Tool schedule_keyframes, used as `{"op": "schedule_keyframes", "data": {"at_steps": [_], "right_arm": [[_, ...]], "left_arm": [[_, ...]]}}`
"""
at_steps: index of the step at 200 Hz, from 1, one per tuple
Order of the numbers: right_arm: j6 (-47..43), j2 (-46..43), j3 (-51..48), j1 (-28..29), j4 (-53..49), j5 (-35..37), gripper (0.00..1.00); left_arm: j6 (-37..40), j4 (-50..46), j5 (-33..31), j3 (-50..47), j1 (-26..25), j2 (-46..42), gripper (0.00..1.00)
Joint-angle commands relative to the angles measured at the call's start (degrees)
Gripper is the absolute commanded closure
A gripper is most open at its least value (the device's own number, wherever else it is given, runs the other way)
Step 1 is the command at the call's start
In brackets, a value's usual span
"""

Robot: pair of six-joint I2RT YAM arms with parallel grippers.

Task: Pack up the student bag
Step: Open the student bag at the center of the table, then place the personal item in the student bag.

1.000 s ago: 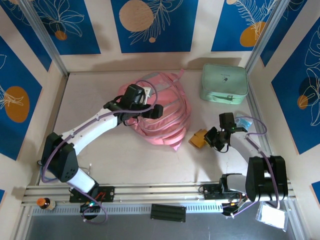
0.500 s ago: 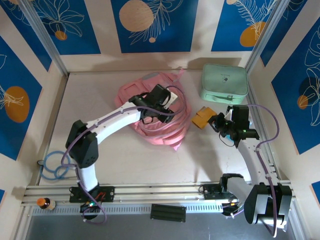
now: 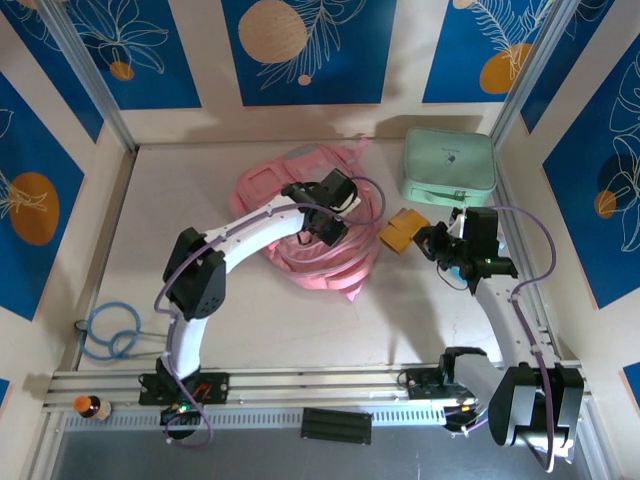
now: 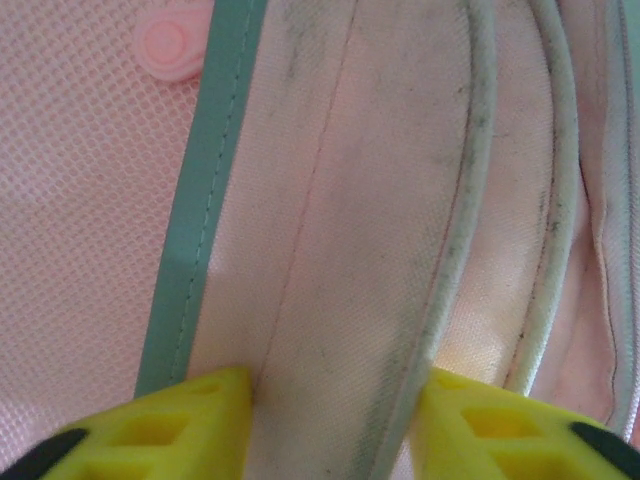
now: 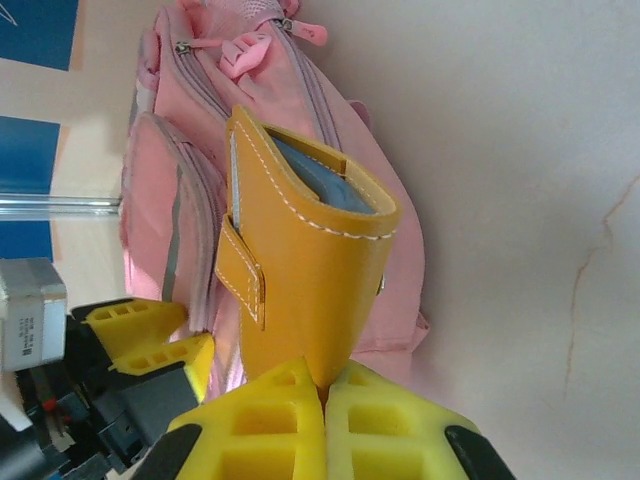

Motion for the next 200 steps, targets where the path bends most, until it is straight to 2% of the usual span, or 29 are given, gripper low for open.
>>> {"op": "schedule_keyframes", "data": {"at_steps": [1,34,58,73,109,137,169,200], "right_arm": [[1.5,0.6,0.3,-0.1,2.9,-2.7,1.0],[1.4,0.7,0.6,0.2,3.0,-2.9,1.0],[1.6,0.8,0.6,0.5,3.5,-3.0,1.0],[1.8,1.0,0.5,0.9,4.3,-3.6,1.0],[2.0,2.9,1.0,3.3,7.0,-6.3,1.0],[2.8,5.2,1.7,7.4,9.8,-7.3,1.0],[5.1,9.0,4.5,11.9,11.6,-5.6,1.0],[9.5,14.8,8.2,14.4,11.0,-2.5,1.0]], "left_arm": [[-0.8,-5.1,-4.4,3.6,-0.1,1.7,0.64],[-2.5,-4.9,-4.0,5.5,0.1,-0.2,0.8],[-3.5,-4.0,-1.8,5.6,0.7,-2.2,0.9],[-4.1,-3.6,0.7,5.5,1.2,-3.3,1.0],[-5.6,-2.2,7.5,5.3,2.5,-5.4,1.0],[-6.7,0.1,14.8,5.3,2.5,-7.4,1.0],[-8.7,4.2,21.7,5.2,2.4,-9.8,1.0],[-10.4,7.3,24.0,5.4,2.5,-10.5,1.0]]}}
